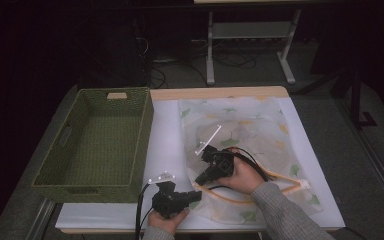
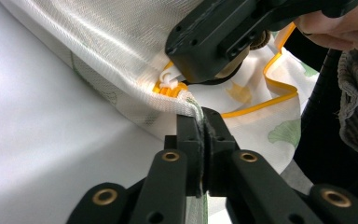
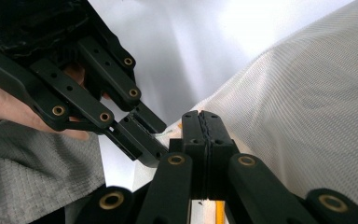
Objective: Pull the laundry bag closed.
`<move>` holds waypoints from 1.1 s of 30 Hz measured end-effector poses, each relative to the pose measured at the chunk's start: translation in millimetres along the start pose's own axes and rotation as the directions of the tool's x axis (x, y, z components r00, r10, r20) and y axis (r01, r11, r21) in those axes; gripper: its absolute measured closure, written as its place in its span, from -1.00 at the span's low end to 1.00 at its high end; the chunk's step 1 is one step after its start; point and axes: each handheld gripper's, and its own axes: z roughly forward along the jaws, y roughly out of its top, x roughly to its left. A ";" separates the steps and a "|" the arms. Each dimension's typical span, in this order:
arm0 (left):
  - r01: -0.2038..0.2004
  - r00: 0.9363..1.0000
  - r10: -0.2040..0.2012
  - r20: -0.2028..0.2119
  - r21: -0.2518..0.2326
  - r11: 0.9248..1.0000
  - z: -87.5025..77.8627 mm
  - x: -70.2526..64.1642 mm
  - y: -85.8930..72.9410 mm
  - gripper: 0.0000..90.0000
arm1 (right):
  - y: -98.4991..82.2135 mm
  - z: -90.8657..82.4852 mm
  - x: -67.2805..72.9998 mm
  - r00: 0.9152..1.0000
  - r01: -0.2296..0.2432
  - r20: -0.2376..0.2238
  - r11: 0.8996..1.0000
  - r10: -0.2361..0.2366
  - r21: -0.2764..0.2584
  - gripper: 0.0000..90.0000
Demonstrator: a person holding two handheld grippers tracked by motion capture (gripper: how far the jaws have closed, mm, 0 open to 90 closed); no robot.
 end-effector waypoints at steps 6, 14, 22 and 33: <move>0.054 0.999 -0.054 0.005 -0.005 0.999 -2.9 4.4 5.8 0.45 | -0.6 -3.6 4.8 1.000 0.004 -0.006 1.000 -0.004 -0.002 0.99; 0.049 0.999 -0.049 0.024 -0.003 0.999 -6.8 9.9 8.5 0.85 | -6.2 -6.1 6.1 0.999 -0.028 -0.030 0.999 0.028 -0.016 0.99; 0.021 0.999 -0.021 0.035 -0.011 1.000 -11.1 4.4 12.0 0.90 | -15.0 -12.0 5.3 0.995 -0.090 -0.054 0.994 0.086 -0.062 1.00; 0.012 1.000 -0.012 0.021 -0.029 1.000 -16.8 1.4 13.6 0.91 | -28.7 -18.3 6.6 0.993 -0.116 -0.034 0.990 0.113 -0.081 1.00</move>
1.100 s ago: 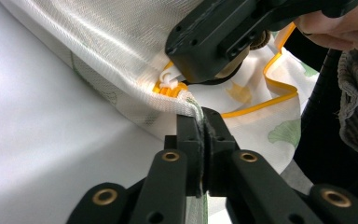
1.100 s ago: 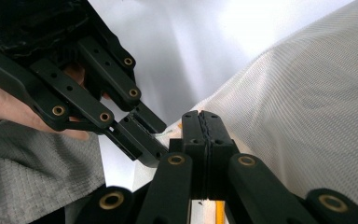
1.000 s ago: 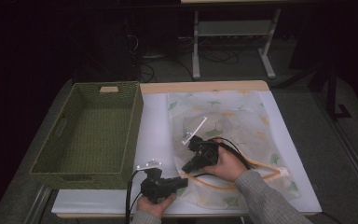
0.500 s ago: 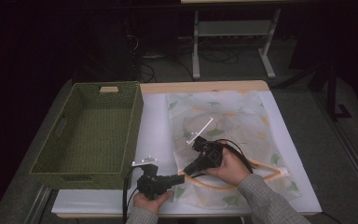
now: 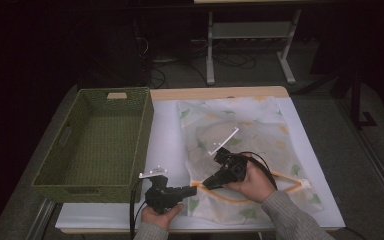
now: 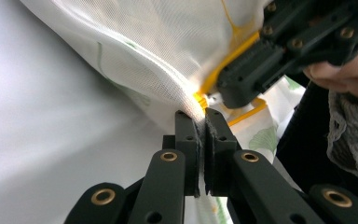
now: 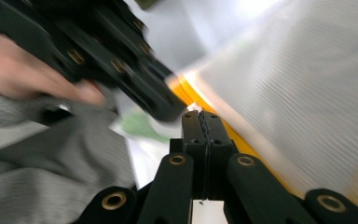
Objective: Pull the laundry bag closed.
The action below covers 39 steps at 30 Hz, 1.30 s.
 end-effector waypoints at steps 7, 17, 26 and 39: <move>-0.019 0.999 0.019 -0.040 0.002 1.000 -7.1 1.6 2.7 0.91 | -10.6 -9.0 -4.8 1.000 -0.029 0.008 0.999 0.029 -0.015 1.00; -0.027 0.997 0.028 -0.073 0.017 0.999 -9.4 4.1 3.8 0.91 | -27.8 -29.1 -6.9 0.998 -0.050 0.025 0.998 0.051 -0.040 1.00; -0.044 0.993 0.047 -0.104 0.029 0.999 -10.7 4.5 4.8 0.91 | -42.3 -44.7 -10.3 0.996 -0.078 0.028 0.995 0.080 -0.068 1.00; -0.058 0.990 0.062 -0.130 0.036 0.998 -11.1 4.4 5.6 0.91 | -60.7 -66.2 -13.9 0.993 -0.101 0.056 0.991 0.106 -0.092 0.99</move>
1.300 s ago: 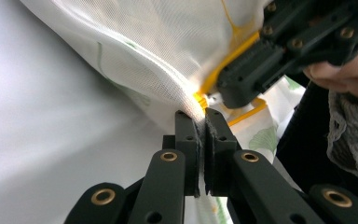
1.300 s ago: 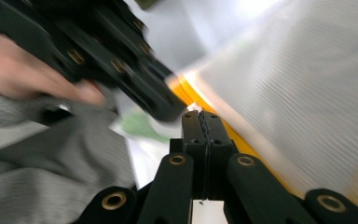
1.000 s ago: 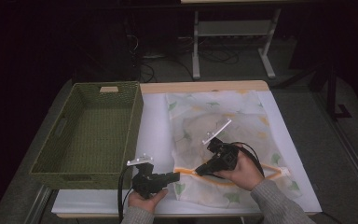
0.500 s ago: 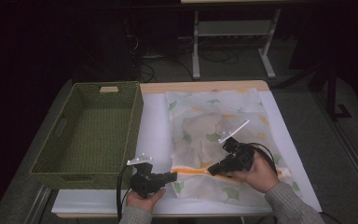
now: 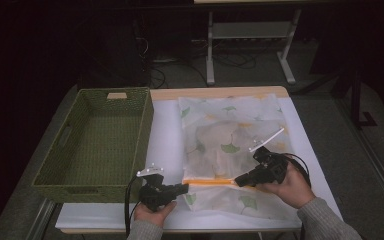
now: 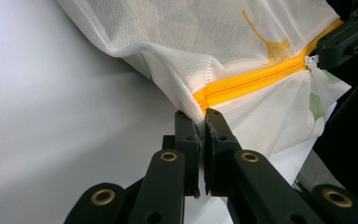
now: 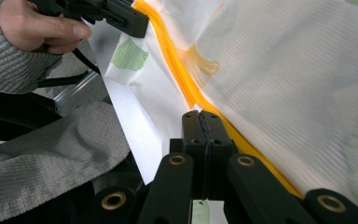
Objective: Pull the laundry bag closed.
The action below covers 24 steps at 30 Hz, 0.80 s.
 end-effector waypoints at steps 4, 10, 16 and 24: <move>0.000 1.000 0.000 -0.004 0.000 1.000 0.2 0.0 -0.9 0.91 | -6.6 -6.4 -3.3 1.000 -0.012 0.007 1.000 0.012 -0.009 1.00; 0.002 1.000 -0.002 -0.008 0.003 1.000 0.1 0.6 -1.0 0.91 | -15.6 -16.3 -8.6 0.999 -0.031 0.017 0.999 0.031 -0.028 0.99; 0.000 1.000 0.000 -0.015 0.004 1.000 0.4 0.7 -1.8 0.91 | -24.2 -25.4 -13.3 0.998 -0.050 0.026 0.998 0.051 -0.042 0.99; 0.005 1.000 -0.005 -0.020 0.009 1.000 1.4 1.9 -2.7 0.91 | -36.7 -34.7 -20.4 0.997 -0.072 0.034 0.996 0.074 -0.055 1.00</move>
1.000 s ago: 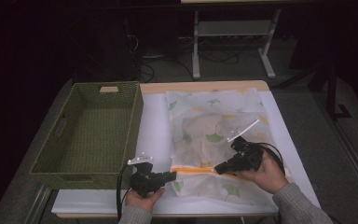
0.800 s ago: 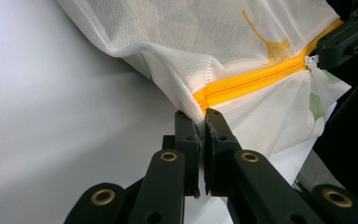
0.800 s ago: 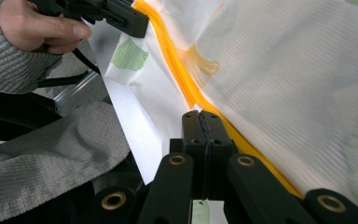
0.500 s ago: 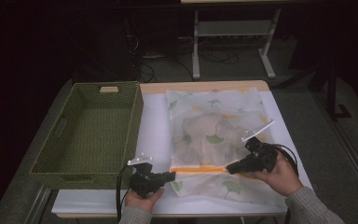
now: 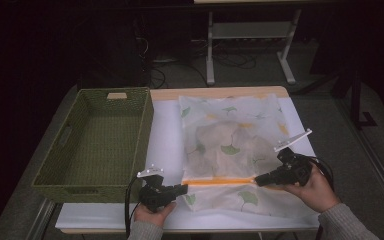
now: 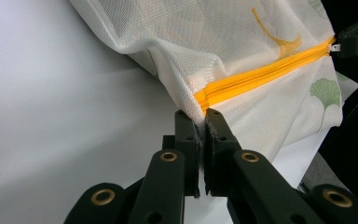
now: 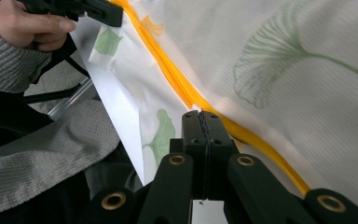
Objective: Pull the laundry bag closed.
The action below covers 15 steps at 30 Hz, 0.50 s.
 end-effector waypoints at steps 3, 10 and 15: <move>0.000 1.000 0.000 0.001 0.004 1.000 0.3 0.8 -0.5 0.91 | -5.0 -2.8 -4.2 1.000 -0.013 0.005 1.000 0.013 -0.003 0.99; -0.006 1.000 0.006 -0.004 0.008 1.000 0.5 0.2 -0.2 0.91 | -13.7 -5.7 -10.3 0.999 -0.034 0.006 0.999 0.034 -0.011 1.00; -0.008 1.000 0.008 -0.013 0.011 1.000 0.0 0.4 -0.4 0.91 | -18.8 -9.6 -14.5 0.999 -0.047 0.014 0.999 0.047 -0.019 1.00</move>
